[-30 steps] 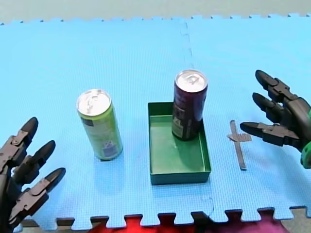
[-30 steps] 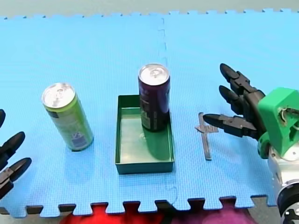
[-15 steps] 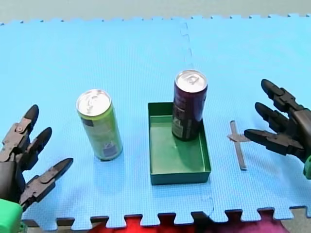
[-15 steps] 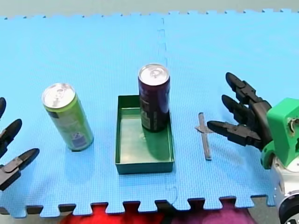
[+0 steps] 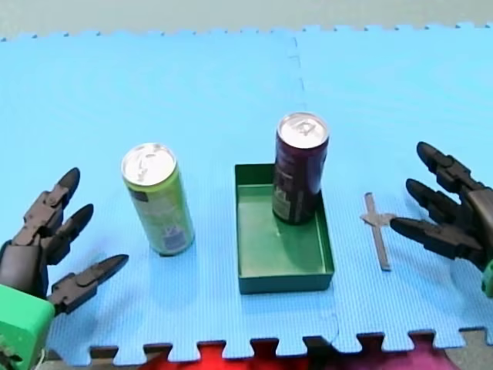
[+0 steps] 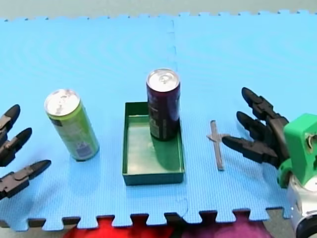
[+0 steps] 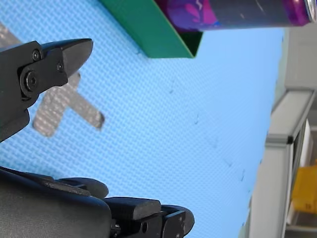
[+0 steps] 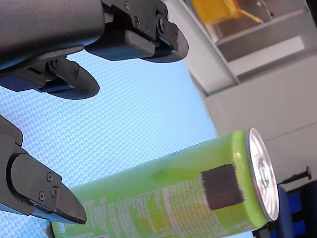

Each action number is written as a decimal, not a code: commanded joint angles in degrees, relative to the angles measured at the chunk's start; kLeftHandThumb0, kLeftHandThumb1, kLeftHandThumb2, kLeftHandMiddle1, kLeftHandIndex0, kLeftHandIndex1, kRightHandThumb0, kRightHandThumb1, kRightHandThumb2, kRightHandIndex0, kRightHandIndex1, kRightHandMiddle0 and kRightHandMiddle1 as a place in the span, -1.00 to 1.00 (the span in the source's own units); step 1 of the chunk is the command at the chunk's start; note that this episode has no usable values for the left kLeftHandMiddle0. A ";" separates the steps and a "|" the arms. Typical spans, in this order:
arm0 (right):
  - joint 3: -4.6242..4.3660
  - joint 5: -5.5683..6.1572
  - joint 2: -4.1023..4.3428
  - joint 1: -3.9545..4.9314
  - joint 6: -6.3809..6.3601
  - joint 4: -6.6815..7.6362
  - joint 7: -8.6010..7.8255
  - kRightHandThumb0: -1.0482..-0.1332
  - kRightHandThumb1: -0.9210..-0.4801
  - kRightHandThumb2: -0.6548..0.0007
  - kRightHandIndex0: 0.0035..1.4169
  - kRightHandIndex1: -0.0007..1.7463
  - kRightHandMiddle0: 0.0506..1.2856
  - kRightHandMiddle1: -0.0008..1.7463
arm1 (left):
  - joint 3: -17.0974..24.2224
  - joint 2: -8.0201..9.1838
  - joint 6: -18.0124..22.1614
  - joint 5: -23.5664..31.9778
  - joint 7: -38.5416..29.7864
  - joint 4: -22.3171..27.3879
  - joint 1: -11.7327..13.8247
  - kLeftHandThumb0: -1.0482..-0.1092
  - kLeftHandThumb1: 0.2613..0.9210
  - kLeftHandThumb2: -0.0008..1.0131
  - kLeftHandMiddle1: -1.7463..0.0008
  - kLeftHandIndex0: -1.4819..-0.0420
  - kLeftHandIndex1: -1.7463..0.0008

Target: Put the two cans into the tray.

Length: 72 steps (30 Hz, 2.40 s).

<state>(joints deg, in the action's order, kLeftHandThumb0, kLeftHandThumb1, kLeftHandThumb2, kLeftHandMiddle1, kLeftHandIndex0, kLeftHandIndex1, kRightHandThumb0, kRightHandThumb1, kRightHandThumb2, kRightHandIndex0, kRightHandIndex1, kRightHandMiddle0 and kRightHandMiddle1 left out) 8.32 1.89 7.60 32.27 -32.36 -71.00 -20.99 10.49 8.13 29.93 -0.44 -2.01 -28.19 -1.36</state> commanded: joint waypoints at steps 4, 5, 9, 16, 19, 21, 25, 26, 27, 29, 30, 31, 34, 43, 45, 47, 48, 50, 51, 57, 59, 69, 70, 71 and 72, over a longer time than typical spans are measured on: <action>-0.24 -0.58 0.32 -0.12 -0.06 -0.20 1.38 -1.00 -0.24 0.99 -0.57 -0.96 -0.74 -0.98 | 1.36 0.78 6.18 3.23 -2.75 -13.43 -5.91 -1.00 0.16 -1.00 0.97 0.51 0.97; -0.25 -0.62 0.31 -0.13 -0.05 -0.25 1.51 -1.00 -0.25 0.98 -0.56 -0.96 -0.73 -0.98 | 1.40 0.87 6.46 3.45 -3.14 -14.00 -6.16 -1.00 0.17 -1.00 0.97 0.50 0.97; -0.18 -0.72 0.38 -0.03 0.14 -0.41 1.99 -1.00 -0.27 0.98 -0.55 -0.96 -0.73 -0.98 | 1.65 1.26 7.48 4.15 -4.50 -16.53 -7.33 -1.00 0.18 -0.99 0.98 0.51 0.98; 0.09 -0.74 0.54 0.17 0.49 -0.72 2.56 -1.00 -0.28 0.98 -0.53 -0.96 -0.71 -0.98 | 2.57 1.84 9.47 6.99 -8.55 -22.26 -10.32 -1.00 0.17 -1.00 0.98 0.53 0.99; 0.55 -0.26 0.44 0.29 0.92 -0.77 2.48 -1.00 -0.27 0.99 -0.53 -0.96 -0.71 -0.98 | 2.77 1.95 9.82 8.17 -10.25 -23.75 -11.16 -0.99 0.16 -1.00 0.98 0.53 1.00; 0.86 0.01 0.46 0.34 1.22 -0.74 2.59 -1.00 -0.27 0.99 -0.52 -0.96 -0.71 -0.98 | 2.79 2.00 9.87 8.47 -10.88 -24.22 -11.47 -0.98 0.15 -1.00 0.98 0.54 1.00; 1.14 0.28 0.56 0.49 1.54 -0.55 2.63 -0.95 -0.12 0.99 -0.51 -0.96 -0.70 -0.99 | 2.84 2.14 9.68 8.81 -11.57 -24.72 -11.97 -0.92 0.12 -1.00 0.99 0.55 1.00; 1.23 0.42 0.59 0.55 1.68 -0.45 2.39 -0.85 -0.02 0.99 -0.51 -0.97 -0.70 -0.99 | 2.90 2.20 9.57 8.94 -11.76 -24.91 -12.14 -0.91 0.12 -1.00 0.99 0.56 1.00; 1.30 0.53 0.62 0.60 1.79 -0.37 2.20 -0.79 0.03 0.99 -0.51 -0.97 -0.70 -0.99 | 2.95 2.24 9.51 9.04 -11.92 -25.08 -12.28 -0.89 0.11 -1.00 0.99 0.56 1.00; 1.39 0.62 0.71 0.71 2.01 -0.35 1.92 -0.70 0.08 0.99 -0.51 -0.98 -0.69 -0.99 | 3.03 2.27 9.45 9.13 -12.12 -25.42 -12.54 -0.85 0.10 -1.00 0.99 0.57 1.00; 1.43 0.62 0.72 0.78 2.10 -0.39 1.83 -0.68 0.08 0.99 -0.51 -0.98 -0.69 -0.99 | 3.07 2.28 9.45 9.14 -12.18 -25.62 -12.68 -0.83 0.09 -1.00 0.99 0.57 1.00; 1.46 0.60 0.72 0.83 2.15 -0.42 1.76 -0.66 0.08 0.99 -0.50 -0.98 -0.69 -0.99 | 3.11 2.29 9.44 9.16 -12.24 -25.81 -12.80 -0.81 0.09 -1.00 0.99 0.58 1.00; 1.53 0.53 0.65 0.93 2.23 -0.54 1.69 -0.67 0.05 0.99 -0.50 -0.98 -0.69 -1.00 | 3.27 2.29 9.49 9.20 -12.39 -26.33 -13.15 -0.75 0.07 -1.00 0.99 0.59 1.00; 1.65 0.40 0.50 1.36 2.51 -0.81 2.33 -0.78 -0.04 0.98 -0.50 -0.99 -0.69 -1.00 | 3.13 2.32 9.19 8.71 -12.14 -26.85 -14.28 -0.62 0.04 -1.00 1.00 0.62 1.00; 1.60 0.33 0.48 1.41 2.51 -0.76 2.48 -0.81 -0.05 0.98 -0.50 -0.99 -0.68 -1.00 | 2.87 2.36 8.98 8.31 -11.96 -26.78 -14.53 -0.61 0.04 -1.00 1.00 0.63 1.00; 1.53 0.24 0.41 1.39 2.47 -0.74 2.67 -0.84 -0.07 0.98 -0.50 -0.99 -0.68 -1.00 | 2.40 2.49 8.77 7.74 -12.01 -26.77 -14.83 -0.60 0.04 -1.00 1.00 0.64 1.00; 1.50 0.21 0.37 1.37 2.46 -0.74 2.77 -0.85 -0.08 0.98 -0.50 -1.00 -0.68 -1.00 | 2.15 2.56 8.66 7.52 -12.15 -26.73 -14.96 -0.60 0.04 -1.00 1.00 0.64 1.00; 1.47 0.17 0.29 1.32 2.44 -0.75 3.00 -0.87 -0.10 0.98 -0.50 -1.00 -0.68 -1.00 | 1.66 2.67 8.33 7.18 -12.55 -26.46 -15.19 -0.60 0.04 -1.00 1.00 0.64 1.00; 1.48 0.15 0.21 1.31 2.44 -0.77 3.20 -0.89 -0.11 0.98 -0.50 -1.00 -0.68 -1.00 | 1.35 2.73 8.03 6.97 -12.81 -26.22 -15.46 -0.60 0.03 -1.00 1.00 0.64 1.00; 1.23 -0.14 -0.02 1.19 2.24 -0.75 3.96 -0.93 -0.15 0.98 -0.49 -1.00 -0.67 -1.00 | 0.38 3.13 6.72 7.01 -14.48 -25.51 -16.20 -0.60 0.03 -1.00 1.00 0.65 1.00; 1.16 -0.22 -0.06 1.16 2.20 -0.73 4.10 -0.95 -0.18 0.98 -0.49 -1.00 -0.67 -1.00 | 0.25 3.22 6.35 7.23 -15.29 -25.49 -16.36 -0.61 0.03 -1.00 1.00 0.65 1.00; 1.01 -0.58 -0.13 1.02 2.11 -1.11 4.75 -0.98 -0.23 0.99 -0.48 -1.00 -0.65 -0.99 | 0.15 3.38 5.25 7.78 -17.47 -26.19 -17.42 -0.65 0.03 -1.00 1.00 0.64 1.00; 1.01 -0.60 -0.11 1.00 2.10 -1.18 4.77 -0.98 -0.23 0.99 -0.48 -1.00 -0.65 -0.99 | 0.14 3.38 5.30 7.73 -17.50 -26.36 -17.57 -0.66 0.03 -1.00 1.00 0.64 1.00; 1.01 -0.63 -0.10 1.00 2.10 -1.26 4.79 -0.98 -0.23 0.99 -0.48 -1.00 -0.65 -0.99 | 0.13 3.39 5.35 7.69 -17.54 -26.52 -17.70 -0.66 0.03 -1.00 1.00 0.64 1.00; 1.02 -0.66 -0.09 1.00 2.10 -1.35 4.81 -0.98 -0.23 0.99 -0.48 -1.00 -0.64 -0.99 | 0.13 3.39 5.40 7.66 -17.58 -26.66 -17.81 -0.67 0.03 -1.00 1.00 0.64 1.00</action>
<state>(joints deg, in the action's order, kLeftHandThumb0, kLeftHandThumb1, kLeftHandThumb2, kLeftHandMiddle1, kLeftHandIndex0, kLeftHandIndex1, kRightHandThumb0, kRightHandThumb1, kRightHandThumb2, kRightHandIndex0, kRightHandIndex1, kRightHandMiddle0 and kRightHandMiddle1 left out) 9.31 1.18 7.32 33.37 -30.05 -72.18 -16.33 10.58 11.18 35.36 7.14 -19.54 -54.55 -18.83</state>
